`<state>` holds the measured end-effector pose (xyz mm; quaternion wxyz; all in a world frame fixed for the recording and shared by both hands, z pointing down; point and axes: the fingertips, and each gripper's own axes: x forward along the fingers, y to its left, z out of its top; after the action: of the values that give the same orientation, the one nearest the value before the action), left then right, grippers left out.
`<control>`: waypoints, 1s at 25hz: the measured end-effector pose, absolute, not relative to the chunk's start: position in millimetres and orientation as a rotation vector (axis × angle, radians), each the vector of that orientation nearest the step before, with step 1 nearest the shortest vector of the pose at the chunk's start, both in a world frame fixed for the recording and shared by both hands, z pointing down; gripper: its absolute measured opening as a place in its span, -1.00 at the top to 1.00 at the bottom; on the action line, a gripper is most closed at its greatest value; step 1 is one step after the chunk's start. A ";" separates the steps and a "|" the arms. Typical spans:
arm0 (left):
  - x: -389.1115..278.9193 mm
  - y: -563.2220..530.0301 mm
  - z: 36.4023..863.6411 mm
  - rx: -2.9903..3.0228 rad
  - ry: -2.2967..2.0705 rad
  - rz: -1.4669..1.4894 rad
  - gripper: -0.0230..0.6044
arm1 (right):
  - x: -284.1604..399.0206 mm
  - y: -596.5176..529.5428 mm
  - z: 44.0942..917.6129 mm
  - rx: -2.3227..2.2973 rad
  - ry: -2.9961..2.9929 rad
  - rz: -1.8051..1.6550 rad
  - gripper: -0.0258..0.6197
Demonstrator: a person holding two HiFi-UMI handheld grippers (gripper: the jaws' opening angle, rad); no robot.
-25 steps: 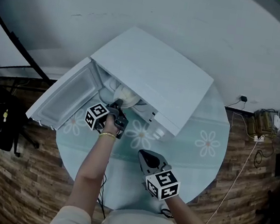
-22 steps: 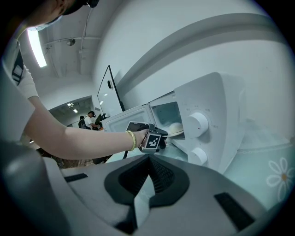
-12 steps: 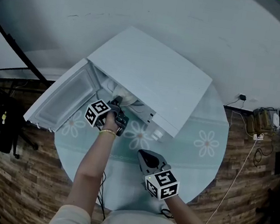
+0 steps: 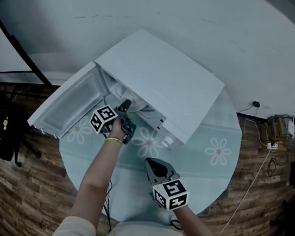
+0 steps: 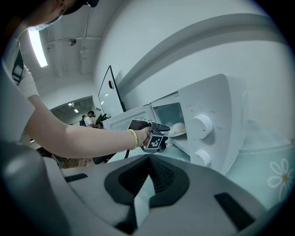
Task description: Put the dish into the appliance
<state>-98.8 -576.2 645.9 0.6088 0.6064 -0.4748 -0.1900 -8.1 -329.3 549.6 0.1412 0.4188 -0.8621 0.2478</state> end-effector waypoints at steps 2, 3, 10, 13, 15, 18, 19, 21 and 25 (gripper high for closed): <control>-102.6 -572.0 643.7 1.405 -1.106 -0.438 0.34 | -9.9 -327.3 547.6 1.208 -2.493 0.711 0.91; -104.2 -569.1 642.0 1.410 -1.107 -0.438 0.32 | -10.8 -325.8 546.3 1.208 -2.495 0.708 0.91; -106.3 -537.2 621.5 1.493 -1.092 -0.407 0.26 | -13.8 -313.3 535.1 1.226 -2.509 0.680 0.91; -107.7 -521.5 607.4 1.548 -1.093 -0.405 0.26 | -12.4 -308.0 530.9 1.245 -2.511 0.668 0.91; -107.9 -510.2 598.0 1.575 -1.082 -0.408 0.26 | -10.6 -303.6 528.5 1.256 -2.510 0.661 0.91; -104.2 -491.6 584.1 1.614 -1.047 -0.409 0.28 | -7.6 -296.1 526.8 1.277 -2.503 0.656 0.91; -103.1 -484.9 579.9 1.627 -1.039 -0.407 0.32 | -6.9 -293.4 526.4 1.283 -2.501 0.655 0.91; -101.8 -470.8 571.4 1.657 -1.036 -0.402 0.43 | -6.4 -287.8 525.4 1.292 -2.501 0.653 0.91; -97.3 -440.3 553.7 1.738 -1.049 -0.367 0.64 | -5.4 -276.0 523.2 1.303 -2.500 0.646 0.91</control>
<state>-97.3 -440.3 553.7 0.5134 0.7230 -0.4363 -0.1527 -5.4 -276.0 523.2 0.1243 0.4471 -0.8577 0.2215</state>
